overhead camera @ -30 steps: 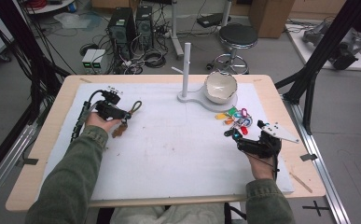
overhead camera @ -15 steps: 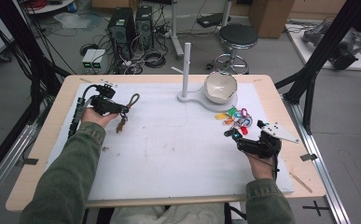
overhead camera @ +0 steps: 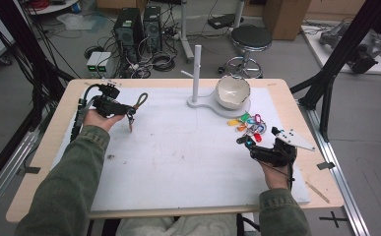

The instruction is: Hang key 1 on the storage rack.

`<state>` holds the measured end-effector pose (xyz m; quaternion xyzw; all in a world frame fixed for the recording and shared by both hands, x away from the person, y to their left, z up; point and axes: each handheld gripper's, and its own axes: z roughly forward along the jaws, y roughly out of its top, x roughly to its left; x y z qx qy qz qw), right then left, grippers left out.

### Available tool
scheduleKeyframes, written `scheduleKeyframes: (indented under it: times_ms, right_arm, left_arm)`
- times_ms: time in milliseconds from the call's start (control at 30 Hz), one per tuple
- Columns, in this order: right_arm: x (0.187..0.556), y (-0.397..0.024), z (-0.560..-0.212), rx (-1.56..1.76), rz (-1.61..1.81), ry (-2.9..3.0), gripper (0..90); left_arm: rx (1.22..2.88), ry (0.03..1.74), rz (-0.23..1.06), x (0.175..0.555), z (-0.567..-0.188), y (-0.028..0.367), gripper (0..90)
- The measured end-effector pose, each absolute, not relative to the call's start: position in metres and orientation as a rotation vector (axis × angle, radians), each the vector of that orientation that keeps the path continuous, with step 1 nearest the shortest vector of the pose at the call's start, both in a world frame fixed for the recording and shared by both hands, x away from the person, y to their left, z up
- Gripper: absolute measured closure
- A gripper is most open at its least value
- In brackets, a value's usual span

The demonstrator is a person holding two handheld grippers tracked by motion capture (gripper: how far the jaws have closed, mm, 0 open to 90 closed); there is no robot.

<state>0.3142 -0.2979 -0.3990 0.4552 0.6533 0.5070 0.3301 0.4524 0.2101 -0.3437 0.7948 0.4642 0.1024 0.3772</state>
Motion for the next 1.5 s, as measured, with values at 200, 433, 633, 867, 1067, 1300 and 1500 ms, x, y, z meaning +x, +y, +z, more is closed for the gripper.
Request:
scheduleKeyframes:
  times_ms: [200, 433, 633, 867, 1067, 1300, 1500]
  right_arm:
    - [0.314, -0.298, -0.399, 1.188, 1.332, 1.709, 0.9]
    - [0.314, -0.3, -0.399, 1.189, 1.337, 1.704, 0.9]
    - [0.314, -0.3, -0.398, 1.191, 1.337, 1.694, 0.8]
    - [0.314, -0.299, -0.399, 1.188, 1.331, 1.705, 0.8]
    - [0.314, -0.297, -0.399, 1.184, 1.331, 1.716, 0.9]
    - [0.314, -0.298, -0.399, 1.189, 1.333, 1.709, 0.9]
    - [0.313, -0.298, -0.399, 1.184, 1.337, 1.709, 0.8]
  left_arm:
    - [2.041, 1.152, 0.274, 0.457, -0.322, 0.198, 72.2]
    - [2.022, 1.14, 0.285, 0.462, -0.299, 0.192, 72.3]
    - [2.016, 1.126, 0.283, 0.465, -0.287, 0.187, 72.3]
    - [1.979, 1.125, 0.257, 0.472, -0.281, 0.182, 72.3]
    - [1.957, 1.135, 0.232, 0.477, -0.284, 0.179, 72.3]
    - [1.951, 1.125, 0.239, 0.481, -0.271, 0.171, 72.3]
    - [1.938, 1.101, 0.202, 0.492, -0.261, 0.159, 72.3]
